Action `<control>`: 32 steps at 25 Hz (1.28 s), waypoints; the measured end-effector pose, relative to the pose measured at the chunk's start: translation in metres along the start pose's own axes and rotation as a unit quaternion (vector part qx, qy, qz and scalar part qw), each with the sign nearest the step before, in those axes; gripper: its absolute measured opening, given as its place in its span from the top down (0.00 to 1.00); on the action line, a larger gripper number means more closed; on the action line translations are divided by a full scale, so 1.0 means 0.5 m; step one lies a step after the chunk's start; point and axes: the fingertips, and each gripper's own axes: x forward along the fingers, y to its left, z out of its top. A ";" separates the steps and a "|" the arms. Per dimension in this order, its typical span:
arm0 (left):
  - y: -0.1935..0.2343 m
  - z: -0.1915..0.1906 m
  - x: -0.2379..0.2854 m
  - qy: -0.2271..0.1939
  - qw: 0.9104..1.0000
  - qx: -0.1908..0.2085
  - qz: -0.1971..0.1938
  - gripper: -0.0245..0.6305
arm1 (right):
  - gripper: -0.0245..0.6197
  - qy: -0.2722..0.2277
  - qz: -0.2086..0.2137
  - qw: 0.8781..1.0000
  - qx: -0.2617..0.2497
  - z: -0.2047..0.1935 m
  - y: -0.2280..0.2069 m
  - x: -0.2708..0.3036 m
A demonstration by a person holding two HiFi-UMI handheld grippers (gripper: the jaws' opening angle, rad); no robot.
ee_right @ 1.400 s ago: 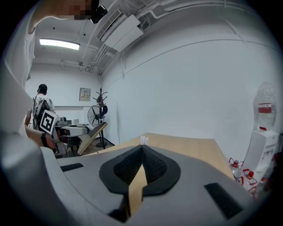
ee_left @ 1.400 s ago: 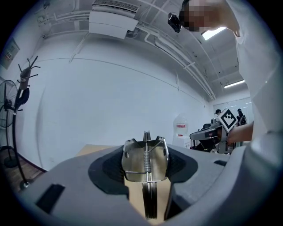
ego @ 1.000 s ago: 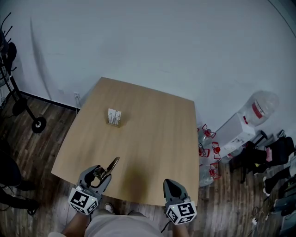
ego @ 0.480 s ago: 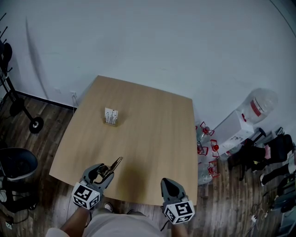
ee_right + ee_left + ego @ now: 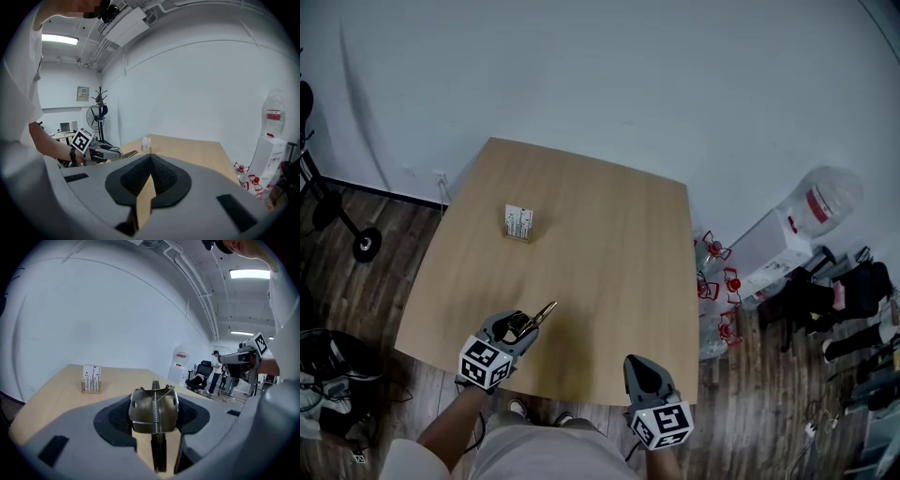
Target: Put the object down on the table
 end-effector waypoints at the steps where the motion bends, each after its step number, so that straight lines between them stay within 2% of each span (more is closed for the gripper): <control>1: 0.004 -0.010 0.011 0.006 1.000 -0.001 -0.003 0.61 | 0.97 0.001 -0.002 1.000 0.000 -0.002 -0.001 -0.003; 6: 0.012 -0.065 0.058 0.045 0.999 -0.012 -0.022 0.61 | 0.97 0.009 -0.017 1.000 0.004 -0.013 -0.010 -0.025; 12: -0.009 -0.116 0.105 0.089 0.994 -0.008 -0.068 0.61 | 0.97 0.017 -0.038 0.999 0.012 -0.028 -0.014 -0.049; 20: -0.048 -0.146 0.160 0.129 0.982 -0.031 -0.134 0.61 | 0.97 0.024 -0.053 0.998 0.018 -0.043 -0.007 -0.073; 27: -0.060 -0.169 0.184 0.156 0.975 -0.026 -0.158 0.61 | 0.97 0.026 -0.074 0.997 0.023 -0.057 -0.006 -0.104; 32: -0.070 -0.198 0.190 0.191 0.964 -0.021 -0.186 0.61 | 0.97 0.030 -0.090 0.995 0.029 -0.068 -0.008 -0.128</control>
